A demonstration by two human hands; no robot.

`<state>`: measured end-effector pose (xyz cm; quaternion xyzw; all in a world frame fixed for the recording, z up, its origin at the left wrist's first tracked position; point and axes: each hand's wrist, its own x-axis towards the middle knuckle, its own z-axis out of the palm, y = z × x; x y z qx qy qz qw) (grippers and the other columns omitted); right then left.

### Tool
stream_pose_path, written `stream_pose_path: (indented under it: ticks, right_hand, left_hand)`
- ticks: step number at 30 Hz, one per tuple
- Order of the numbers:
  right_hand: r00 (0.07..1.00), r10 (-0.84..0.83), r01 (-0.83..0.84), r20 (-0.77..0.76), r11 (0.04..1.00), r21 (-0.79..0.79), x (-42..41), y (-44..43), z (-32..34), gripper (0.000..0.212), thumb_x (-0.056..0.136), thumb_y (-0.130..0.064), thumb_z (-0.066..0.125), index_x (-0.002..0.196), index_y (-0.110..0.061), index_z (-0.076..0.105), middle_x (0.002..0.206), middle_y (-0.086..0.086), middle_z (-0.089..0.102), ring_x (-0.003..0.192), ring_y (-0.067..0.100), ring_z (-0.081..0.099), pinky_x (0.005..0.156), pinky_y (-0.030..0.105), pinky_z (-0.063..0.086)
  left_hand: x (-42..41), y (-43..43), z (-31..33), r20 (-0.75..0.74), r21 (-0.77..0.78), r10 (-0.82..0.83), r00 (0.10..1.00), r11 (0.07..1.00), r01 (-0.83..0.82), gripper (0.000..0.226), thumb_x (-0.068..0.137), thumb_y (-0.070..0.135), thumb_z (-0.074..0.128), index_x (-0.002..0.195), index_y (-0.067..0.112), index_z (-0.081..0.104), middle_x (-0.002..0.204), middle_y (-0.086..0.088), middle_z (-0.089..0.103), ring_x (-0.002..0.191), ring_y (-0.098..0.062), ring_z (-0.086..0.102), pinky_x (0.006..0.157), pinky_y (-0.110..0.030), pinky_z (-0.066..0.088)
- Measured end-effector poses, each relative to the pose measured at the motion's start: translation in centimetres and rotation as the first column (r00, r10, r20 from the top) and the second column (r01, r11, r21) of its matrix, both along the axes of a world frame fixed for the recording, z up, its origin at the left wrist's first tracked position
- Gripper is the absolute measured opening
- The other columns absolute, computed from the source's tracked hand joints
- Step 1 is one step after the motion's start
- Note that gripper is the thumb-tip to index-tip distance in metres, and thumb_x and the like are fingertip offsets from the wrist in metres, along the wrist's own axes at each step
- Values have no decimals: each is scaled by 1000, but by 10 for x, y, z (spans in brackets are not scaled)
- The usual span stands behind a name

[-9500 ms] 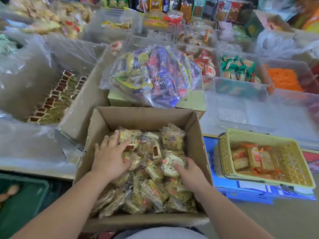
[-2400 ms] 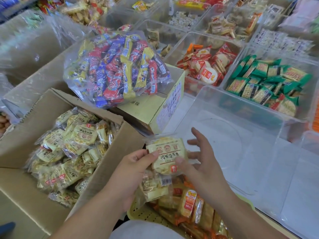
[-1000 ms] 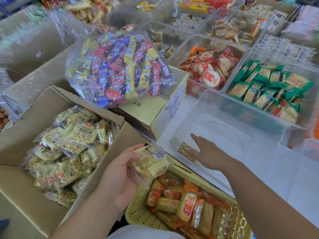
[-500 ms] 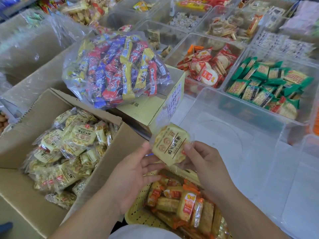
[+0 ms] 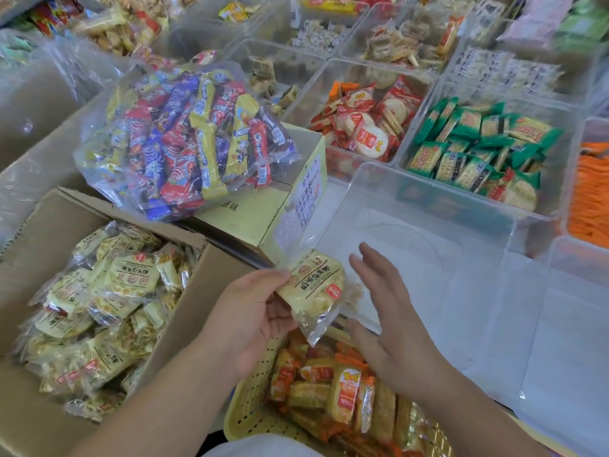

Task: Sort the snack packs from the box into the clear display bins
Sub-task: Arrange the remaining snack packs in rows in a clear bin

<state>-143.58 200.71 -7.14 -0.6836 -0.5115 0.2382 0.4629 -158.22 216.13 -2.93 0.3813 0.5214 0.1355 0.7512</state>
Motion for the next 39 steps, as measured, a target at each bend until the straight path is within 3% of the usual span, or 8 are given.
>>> stream_pose_path:
  ticks: [4,7,10,14,20,27,34,39]
  right_hand:
    - [894,16,-73,449,991,111,21,4,-7,53,86,-12,74,137,-19,62,152,6,48,144,27,40,115,38,37]
    - [859,-105,78,501,994,74,38,8,-11,40,91,-12,71,131,-13,65,128,3,68,120,18,57,98,34,51]
    - [836,-201,282,511,955,-87,57,16,-20,36,96,-29,62,127,-12,66,112,6,73,98,29,66,76,40,58]
    - [855,-111,356,506,836,-418,90,39,-51,25,102,-35,53,107,-15,66,91,5,63,81,27,56,64,34,45]
    - [933,12,235,360,737,-634,99,66,-88,24,104,-33,48,87,-16,51,88,2,49,82,23,51,68,33,36]
    - [884,404,-64,237,605,-793,83,69,-93,31,110,-34,32,106,-11,53,101,8,57,92,28,58,79,39,46]
    - [876,461,-150,142,541,-828,75,63,-97,32,109,-20,35,134,-5,47,122,16,63,108,33,60,95,44,49]
    - [822,539,-106,185,464,-880,82,61,-97,66,98,2,41,158,-20,23,142,15,31,108,35,49,90,41,47]
  left_hand:
    - [21,8,-5,-23,19,-278,960,960,278,23,98,28,66,96,9,78,82,-15,72,58,-21,66,52,-30,57]
    - [34,15,-19,-267,257,-303,915,893,370,36,99,54,56,98,24,75,91,-2,77,75,-19,74,71,-41,62]
    - [33,29,-41,-527,551,-234,817,638,538,27,98,58,54,118,43,65,124,15,65,116,-10,62,104,-43,50]
    - [26,36,-68,-674,313,-504,540,467,827,74,99,55,57,162,32,25,163,7,37,147,-18,39,119,-41,36]
    - [29,32,-77,-706,282,-526,474,405,870,82,99,56,55,164,23,18,164,5,37,138,-13,47,115,-35,39]
    - [22,16,-80,-754,274,-546,364,241,931,82,98,60,54,164,23,21,154,9,47,137,-12,47,111,-32,42]
    - [19,15,-81,-778,272,-537,328,182,945,82,99,62,49,165,24,17,157,9,44,138,-13,47,110,-32,44]
    - [17,15,-81,-803,261,-520,292,133,956,81,100,63,45,165,26,13,149,8,53,124,-11,54,103,-33,48]
